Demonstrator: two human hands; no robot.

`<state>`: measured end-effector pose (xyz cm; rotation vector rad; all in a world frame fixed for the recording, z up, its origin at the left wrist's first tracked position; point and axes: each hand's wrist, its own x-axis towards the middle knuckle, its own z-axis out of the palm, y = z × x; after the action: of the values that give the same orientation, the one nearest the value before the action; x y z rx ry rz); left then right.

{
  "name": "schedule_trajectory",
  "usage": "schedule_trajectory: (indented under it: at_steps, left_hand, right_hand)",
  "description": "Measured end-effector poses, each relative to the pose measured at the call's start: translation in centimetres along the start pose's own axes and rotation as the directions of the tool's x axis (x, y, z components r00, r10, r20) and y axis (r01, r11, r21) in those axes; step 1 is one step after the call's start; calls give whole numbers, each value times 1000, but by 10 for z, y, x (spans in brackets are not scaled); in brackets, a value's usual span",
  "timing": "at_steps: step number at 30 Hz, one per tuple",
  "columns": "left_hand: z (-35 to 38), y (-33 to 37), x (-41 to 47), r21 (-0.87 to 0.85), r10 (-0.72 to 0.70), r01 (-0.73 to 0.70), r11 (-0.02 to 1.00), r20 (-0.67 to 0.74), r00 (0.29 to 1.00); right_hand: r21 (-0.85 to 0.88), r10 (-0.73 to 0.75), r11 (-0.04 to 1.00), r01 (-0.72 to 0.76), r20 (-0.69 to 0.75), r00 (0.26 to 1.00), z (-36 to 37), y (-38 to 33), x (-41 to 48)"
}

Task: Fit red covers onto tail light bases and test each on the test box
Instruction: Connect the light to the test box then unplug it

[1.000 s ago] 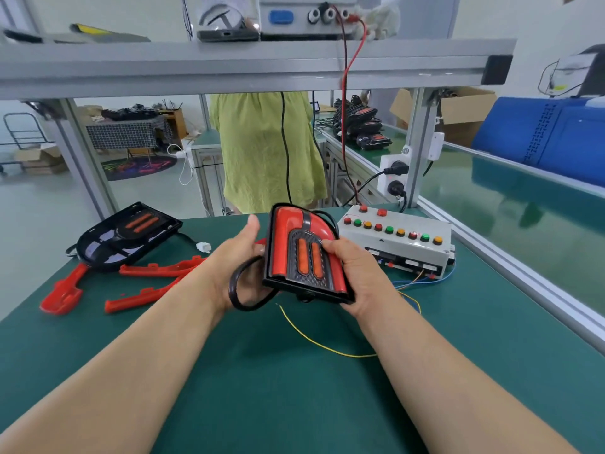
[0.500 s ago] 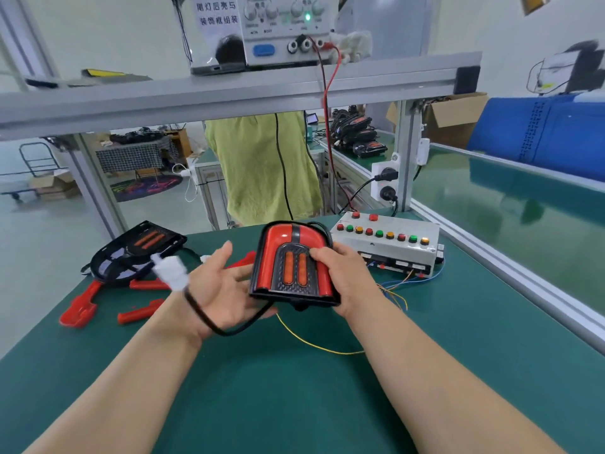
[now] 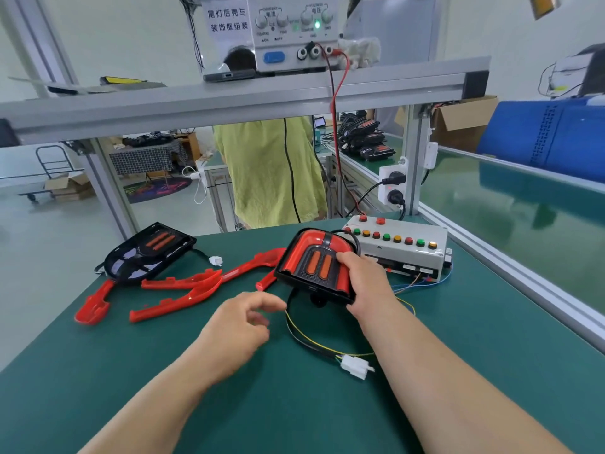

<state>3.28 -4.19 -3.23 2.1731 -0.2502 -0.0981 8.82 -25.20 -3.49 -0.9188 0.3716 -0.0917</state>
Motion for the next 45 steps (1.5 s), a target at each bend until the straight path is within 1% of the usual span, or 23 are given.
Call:
schedule_trajectory:
  at_steps: [1, 3, 5, 7, 9, 11, 13, 15, 16, 17, 18, 19, 21, 23, 26, 29, 30, 34, 36, 38, 40, 42, 45]
  left_hand:
    - [1, 1, -1, 156, 111, -112, 981, 15, 994]
    - [7, 5, -1, 242, 267, -292, 925, 130, 955]
    - [19, 9, 1, 311, 352, -412, 856, 232, 907]
    - [29, 9, 2, 414, 401, -477, 775, 262, 878]
    - [32, 11, 0, 417, 444, -513, 750, 257, 858]
    - [28, 11, -3, 269, 489, -532, 803, 213, 846]
    - [14, 12, -4, 94, 489, -492, 865, 59, 870]
    - [-2, 11, 1, -130, 399, -428, 895, -199, 895]
    - [-9, 9, 6, -299, 303, -394, 869, -309, 902]
    - [-15, 7, 11, -484, 173, -354, 801, -378, 909]
    - [-20, 4, 17, -623, 26, -293, 725, -401, 916]
    - [-22, -1, 22, -698, -109, -232, 678, -408, 906]
    - [-21, -14, 28, -729, -315, -103, 677, -413, 855]
    - [-16, -22, 32, -726, -405, -13, 688, -399, 823]
    - [-10, -25, 34, -679, -403, 40, 733, -387, 829]
    - [-2, -25, 31, -546, -335, 74, 835, -397, 854]
    - [1, -21, 28, -546, -338, 87, 833, -379, 861]
    - [7, -8, 19, -767, -327, 101, 633, -146, 934]
    - [8, -2, 12, -804, -269, 64, 591, -122, 955]
    - [9, 0, 9, -809, -184, 43, 586, -81, 980]
    - [9, 4, 7, -740, -118, -41, 672, -161, 980]
    - [10, 5, 8, -734, -111, 7, 679, -93, 989]
    - [17, 7, 8, -651, -96, -18, 759, -139, 986]
  right_hand:
    - [-7, -5, 1000, 5, -1, 1000, 0, 0, 0]
    - [-15, -17, 1000, 18, 2, 1000, 1, 1, -2]
    - [-19, -27, 999, 27, 6, 1000, 1, 1, -2]
    - [-23, -30, 999, 30, 10, 999, 0, 2, -2]
    - [-31, -30, 999, 31, 13, 999, 0, 2, -3]
    - [-35, -30, 999, 31, 15, 999, -1, 2, -2]
    - [-40, -26, 999, 27, 13, 1000, -1, 1, -1]
    - [-30, -7, 1000, 7, 20, 1000, -2, 1, -1]
    - [-24, 3, 1000, -2, 36, 999, -2, 1, -2]
    - [-24, 8, 1000, -6, 57, 998, -1, 1, -3]
    - [-33, 9, 999, -6, 83, 996, 0, 1, -4]
    - [-47, 7, 999, -1, 115, 993, 1, 2, -5]
    - [-88, 10, 996, 8, 201, 980, 5, 3, -8]
    - [-152, 34, 988, 11, 296, 955, 9, 4, -15]
    - [-228, 62, 973, 40, 425, 903, 13, 6, -23]
    - [-316, 77, 943, 102, 507, 858, 16, 7, -29]
    - [-335, 79, 934, 123, 531, 844, 16, 7, -30]
    - [-324, 85, 936, 135, 582, 809, 18, 9, -32]
    - [-290, 88, 952, 101, 572, 815, 18, 9, -32]
    - [-251, 70, 964, 85, 549, 833, 18, 8, -31]
    - [-226, 34, 969, 97, 513, 857, 17, 7, -29]
    - [-208, -4, 971, 116, 470, 882, 16, 8, -26]
    - [-226, -19, 965, 131, 440, 898, 16, 10, -25]
